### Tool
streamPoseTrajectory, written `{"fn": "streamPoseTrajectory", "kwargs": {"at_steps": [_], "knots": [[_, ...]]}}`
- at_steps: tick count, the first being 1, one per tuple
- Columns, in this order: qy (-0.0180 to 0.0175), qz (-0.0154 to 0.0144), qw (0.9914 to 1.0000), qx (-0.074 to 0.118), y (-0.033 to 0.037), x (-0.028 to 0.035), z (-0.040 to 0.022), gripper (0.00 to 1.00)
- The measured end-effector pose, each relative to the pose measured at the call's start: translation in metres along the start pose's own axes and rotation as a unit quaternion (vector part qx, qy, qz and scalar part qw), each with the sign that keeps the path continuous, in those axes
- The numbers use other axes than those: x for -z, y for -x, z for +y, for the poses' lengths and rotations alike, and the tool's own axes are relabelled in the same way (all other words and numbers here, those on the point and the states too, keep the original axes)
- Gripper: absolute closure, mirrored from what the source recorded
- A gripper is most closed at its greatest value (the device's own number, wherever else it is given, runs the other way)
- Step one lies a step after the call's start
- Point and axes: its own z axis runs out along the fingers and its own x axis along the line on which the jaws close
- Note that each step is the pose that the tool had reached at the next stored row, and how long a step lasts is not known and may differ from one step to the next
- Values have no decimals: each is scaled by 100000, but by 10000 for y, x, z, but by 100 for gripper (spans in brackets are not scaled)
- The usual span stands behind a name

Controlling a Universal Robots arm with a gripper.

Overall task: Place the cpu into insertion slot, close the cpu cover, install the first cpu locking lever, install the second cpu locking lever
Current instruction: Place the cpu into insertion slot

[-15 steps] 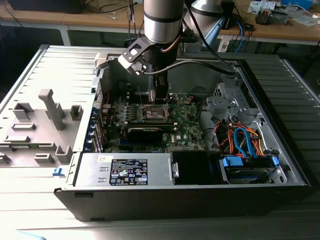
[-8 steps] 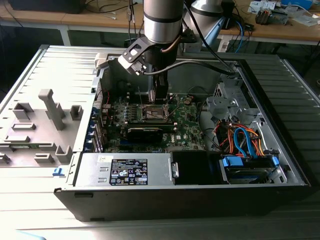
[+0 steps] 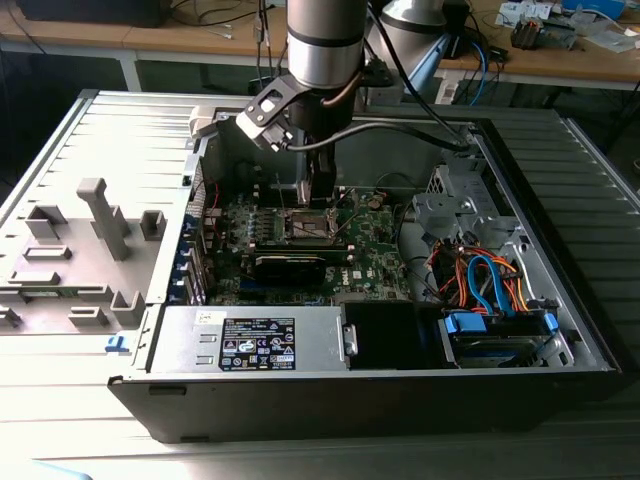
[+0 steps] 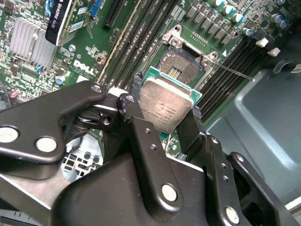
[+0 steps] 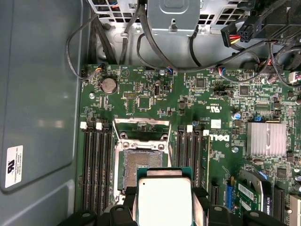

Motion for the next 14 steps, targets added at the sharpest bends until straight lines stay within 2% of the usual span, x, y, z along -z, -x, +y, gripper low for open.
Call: {"fn": "streamPoseTrajectory", "kwargs": {"at_steps": [1,3,14], "knots": [[-5,-10,100000,-1,-10,-32,0,45],[-4,-7,100000,0,-12,-50,0,45],[-2,-5,100000,-1,-11,-77,-1,45]]}}
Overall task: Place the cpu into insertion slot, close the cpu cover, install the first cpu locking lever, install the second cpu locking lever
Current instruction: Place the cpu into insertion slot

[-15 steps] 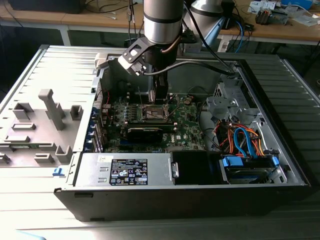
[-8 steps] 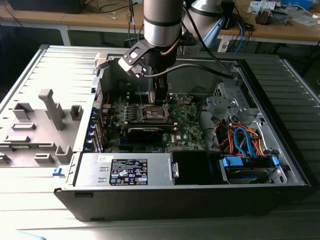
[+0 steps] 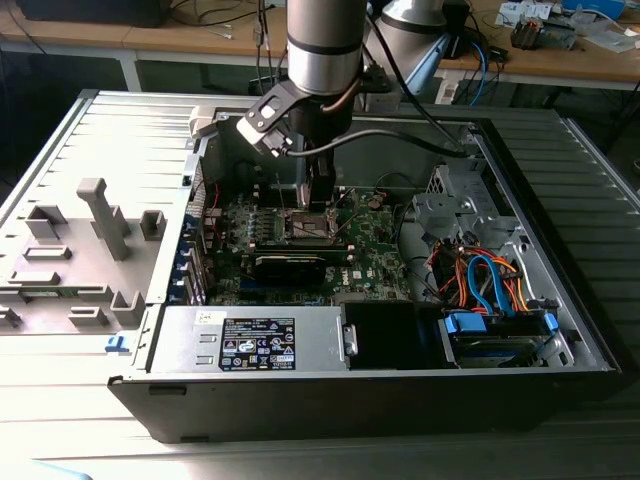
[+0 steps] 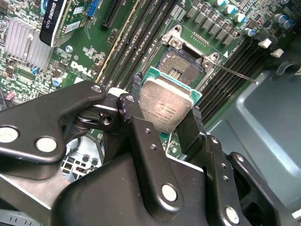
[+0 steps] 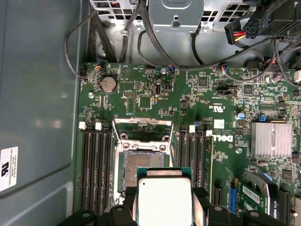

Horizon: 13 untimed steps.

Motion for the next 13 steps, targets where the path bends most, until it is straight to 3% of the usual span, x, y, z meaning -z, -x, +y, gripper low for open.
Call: {"fn": "streamPoseTrajectory", "kwargs": {"at_steps": [13], "knots": [[-5,-5,100000,2,1,-35,-1,45]]}}
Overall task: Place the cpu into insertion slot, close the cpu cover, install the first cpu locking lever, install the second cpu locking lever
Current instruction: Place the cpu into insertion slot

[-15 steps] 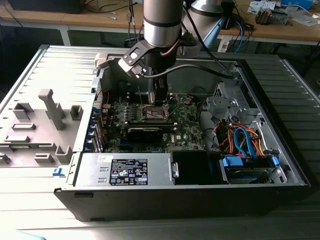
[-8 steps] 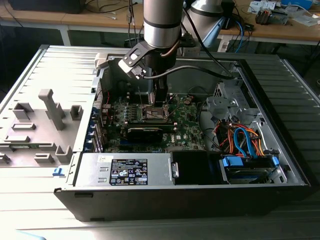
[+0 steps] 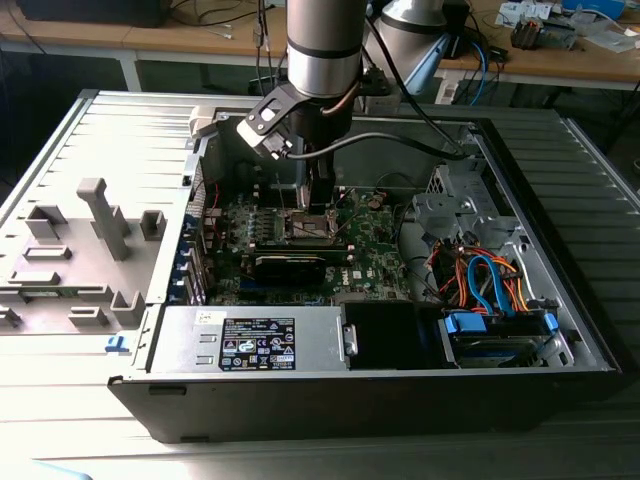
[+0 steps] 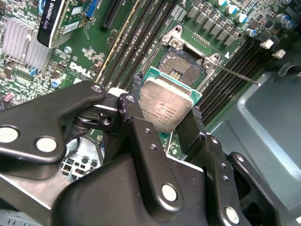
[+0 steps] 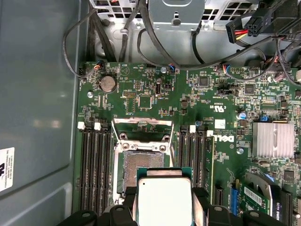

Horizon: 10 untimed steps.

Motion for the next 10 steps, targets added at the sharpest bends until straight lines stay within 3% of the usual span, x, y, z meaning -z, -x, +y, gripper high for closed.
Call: {"fn": "streamPoseTrajectory", "kwargs": {"at_steps": [10], "knots": [[3,3,100000,-1,0,-21,0,45]]}}
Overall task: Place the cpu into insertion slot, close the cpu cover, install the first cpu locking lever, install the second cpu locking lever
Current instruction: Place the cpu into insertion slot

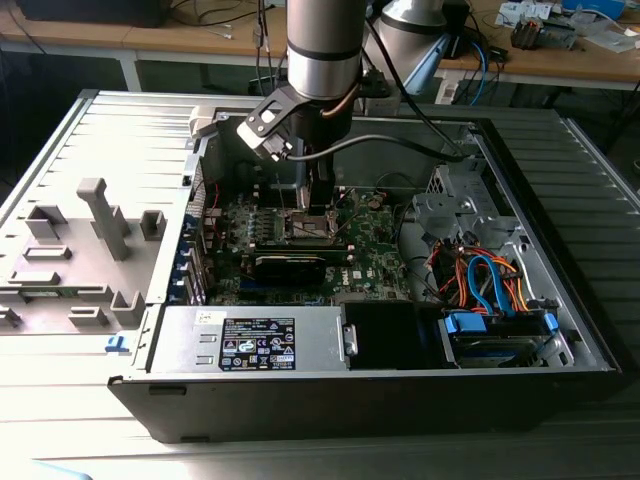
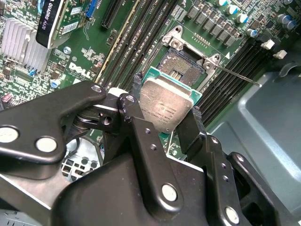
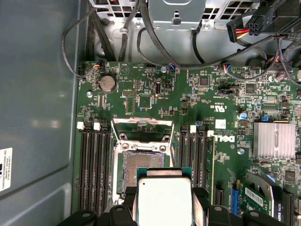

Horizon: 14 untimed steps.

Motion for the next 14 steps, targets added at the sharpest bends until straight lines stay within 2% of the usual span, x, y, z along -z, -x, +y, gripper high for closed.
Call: {"fn": "streamPoseTrajectory", "kwargs": {"at_steps": [14], "knots": [[-2,-2,100000,0,1,-29,0,45]]}}
